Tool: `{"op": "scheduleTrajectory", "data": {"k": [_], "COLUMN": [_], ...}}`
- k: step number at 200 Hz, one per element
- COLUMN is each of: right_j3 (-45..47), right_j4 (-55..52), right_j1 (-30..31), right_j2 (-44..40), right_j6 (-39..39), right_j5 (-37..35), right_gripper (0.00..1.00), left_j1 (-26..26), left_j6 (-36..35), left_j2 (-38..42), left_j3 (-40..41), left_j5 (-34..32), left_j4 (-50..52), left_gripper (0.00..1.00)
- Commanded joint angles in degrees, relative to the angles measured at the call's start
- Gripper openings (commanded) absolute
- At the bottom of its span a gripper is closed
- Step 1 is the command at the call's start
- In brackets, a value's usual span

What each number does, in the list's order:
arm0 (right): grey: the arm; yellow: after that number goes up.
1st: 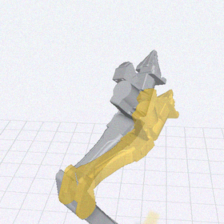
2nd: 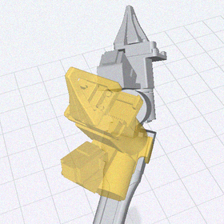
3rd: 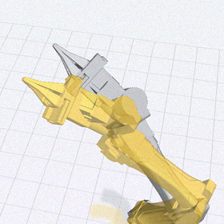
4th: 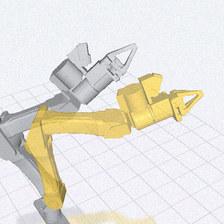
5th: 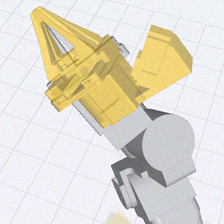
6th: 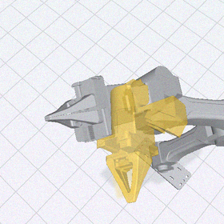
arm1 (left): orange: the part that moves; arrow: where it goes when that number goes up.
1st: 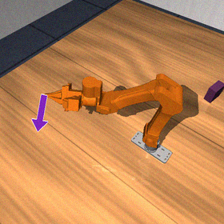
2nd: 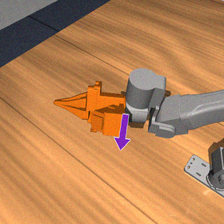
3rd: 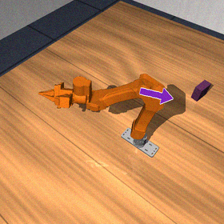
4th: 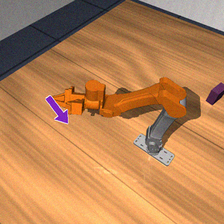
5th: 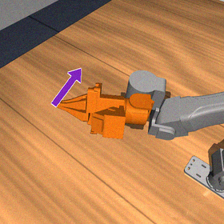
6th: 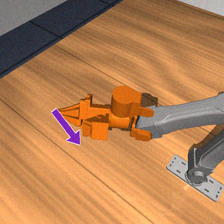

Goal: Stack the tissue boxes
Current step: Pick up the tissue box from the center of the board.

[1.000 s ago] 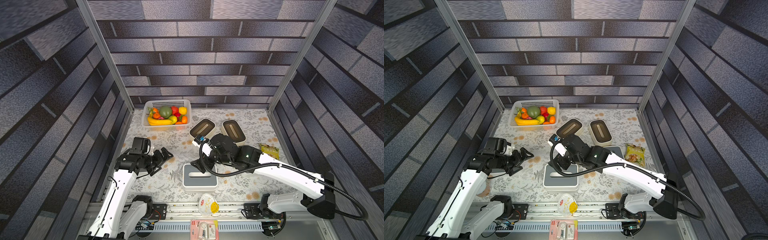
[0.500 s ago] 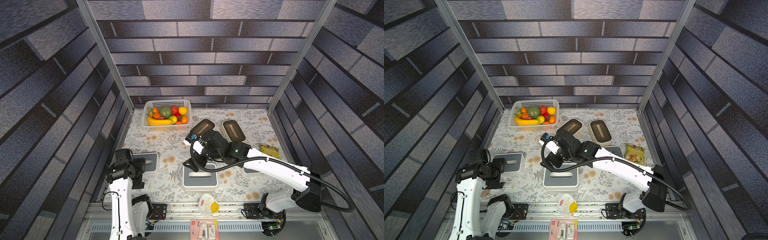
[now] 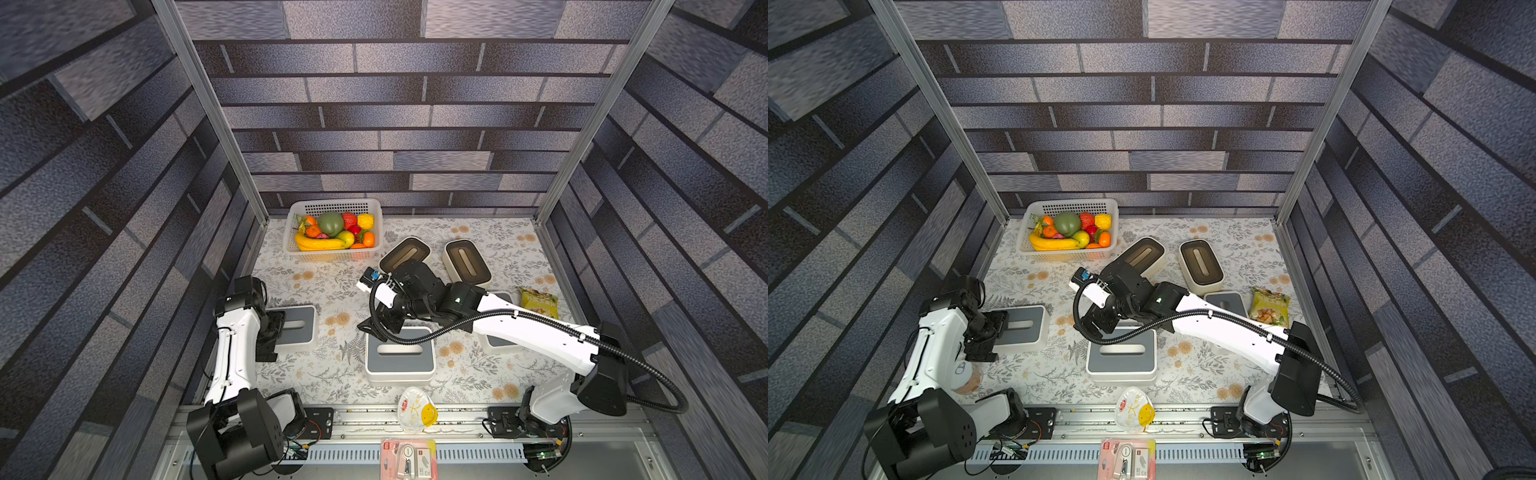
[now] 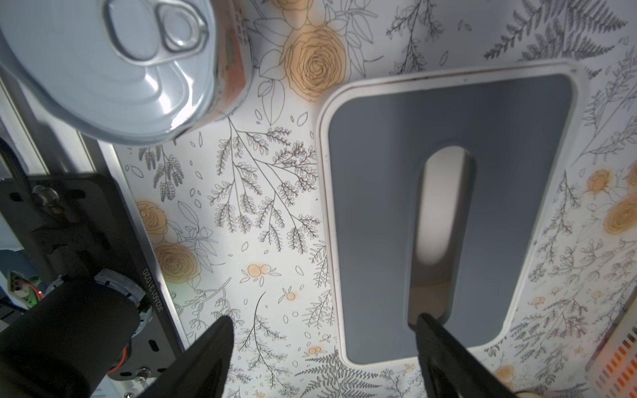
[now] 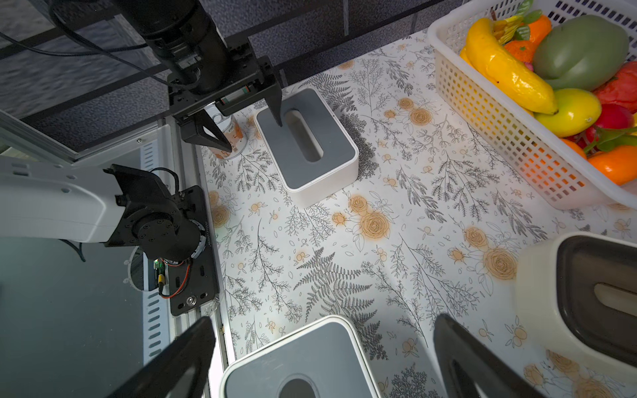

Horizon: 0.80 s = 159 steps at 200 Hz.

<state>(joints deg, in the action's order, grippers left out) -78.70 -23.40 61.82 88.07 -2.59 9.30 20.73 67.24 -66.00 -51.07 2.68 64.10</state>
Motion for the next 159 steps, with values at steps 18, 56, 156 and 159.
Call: {"op": "scheduleTrajectory", "data": {"k": [18, 56, 156, 159], "right_j3": [0.5, 2.0, 4.6, 4.6], "right_j4": [3.3, 3.9, 1.5, 1.5], "right_j1": [-0.2, -0.3, -0.2, -0.2], "right_j2": [-0.1, -0.9, -4.1, -4.2], "right_j6": [-1.9, -1.3, -3.2, -3.2], "right_j5": [2.3, 2.9, -0.3, -0.3], "right_gripper": [1.0, 1.0, 1.0, 1.0], "left_j1": [-0.9, -3.7, -8.8, -8.9], "left_j6": [0.2, 2.0, 10.0, 10.2], "left_j2": [-2.8, -6.7, -10.5, -10.6], "left_j3": [-0.1, -1.1, 1.0, 1.0], "left_j5": [-1.7, -2.7, -5.3, -5.4], "left_j4": [-2.5, -2.1, -4.5, -4.5], "left_gripper": [0.79, 0.81, 0.8, 0.8]}}
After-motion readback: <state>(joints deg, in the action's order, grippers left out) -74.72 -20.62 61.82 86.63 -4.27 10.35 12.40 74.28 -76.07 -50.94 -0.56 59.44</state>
